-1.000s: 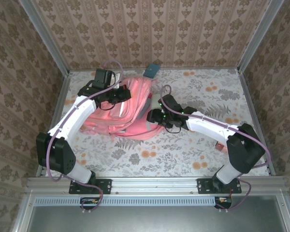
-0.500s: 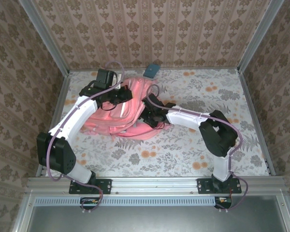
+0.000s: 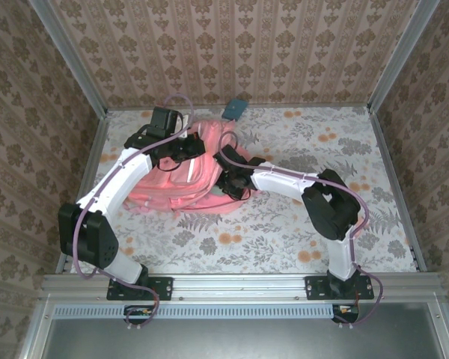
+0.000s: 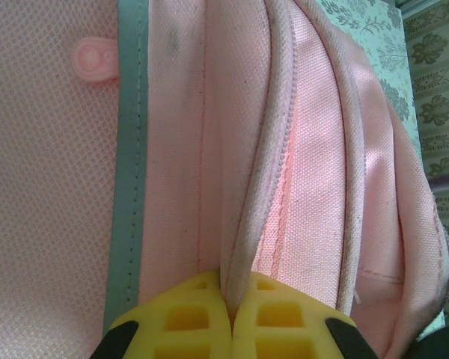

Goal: Pack the student bag

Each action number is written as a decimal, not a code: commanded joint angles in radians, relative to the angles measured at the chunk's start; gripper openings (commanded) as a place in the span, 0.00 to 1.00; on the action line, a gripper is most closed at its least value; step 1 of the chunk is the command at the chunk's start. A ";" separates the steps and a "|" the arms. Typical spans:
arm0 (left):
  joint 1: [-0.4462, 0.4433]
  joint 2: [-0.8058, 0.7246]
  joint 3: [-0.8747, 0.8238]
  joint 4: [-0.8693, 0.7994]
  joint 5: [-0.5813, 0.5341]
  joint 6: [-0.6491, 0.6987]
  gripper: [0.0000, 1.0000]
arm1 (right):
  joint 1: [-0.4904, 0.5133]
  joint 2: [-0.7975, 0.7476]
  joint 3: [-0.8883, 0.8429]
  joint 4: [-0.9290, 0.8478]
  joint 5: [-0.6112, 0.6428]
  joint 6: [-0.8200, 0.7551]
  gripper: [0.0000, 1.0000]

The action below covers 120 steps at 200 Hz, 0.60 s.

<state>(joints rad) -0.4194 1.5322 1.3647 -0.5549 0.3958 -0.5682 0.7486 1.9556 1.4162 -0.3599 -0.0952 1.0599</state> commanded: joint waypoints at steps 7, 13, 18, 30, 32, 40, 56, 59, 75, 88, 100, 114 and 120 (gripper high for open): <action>-0.011 -0.020 0.051 0.030 0.053 0.023 0.00 | -0.017 -0.137 -0.050 -0.091 0.058 -0.123 0.92; -0.009 -0.021 0.050 0.027 0.053 0.025 0.00 | -0.024 -0.159 -0.064 -0.091 0.065 -0.140 0.92; -0.007 -0.023 0.047 0.024 0.052 0.027 0.00 | -0.031 -0.183 -0.078 -0.084 0.067 -0.156 0.92; -0.005 -0.027 0.042 0.017 0.045 0.033 0.00 | -0.052 -0.235 -0.110 -0.069 0.075 -0.189 0.90; -0.005 -0.029 0.041 0.017 0.045 0.034 0.00 | -0.056 -0.243 -0.115 -0.067 0.080 -0.195 0.90; -0.003 -0.032 0.035 0.012 0.043 0.036 0.00 | -0.072 -0.275 -0.134 -0.054 0.094 -0.219 0.89; 0.002 -0.040 0.021 0.005 0.040 0.041 0.00 | -0.118 -0.314 -0.162 -0.030 0.090 -0.249 0.85; 0.001 -0.041 0.020 0.004 0.040 0.043 0.00 | -0.129 -0.317 -0.165 -0.025 0.087 -0.252 0.84; 0.005 -0.050 0.011 -0.005 0.036 0.050 0.00 | -0.181 -0.317 -0.170 -0.015 0.057 -0.263 0.75; 0.008 -0.058 0.007 -0.014 0.032 0.057 0.00 | -0.210 -0.306 -0.168 0.007 0.049 -0.281 0.70; 0.011 -0.064 0.004 -0.025 0.032 0.064 0.00 | -0.233 -0.287 -0.159 0.033 0.044 -0.295 0.67; 0.014 -0.069 0.002 -0.037 0.032 0.071 0.00 | -0.270 -0.244 -0.137 0.058 -0.007 -0.281 0.59; 0.017 -0.070 0.003 -0.041 0.032 0.075 0.00 | -0.282 -0.222 -0.124 0.061 -0.047 -0.265 0.57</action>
<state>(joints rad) -0.4114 1.5272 1.3636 -0.5781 0.3965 -0.5270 0.5034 1.6650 1.2663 -0.3443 -0.0486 0.8013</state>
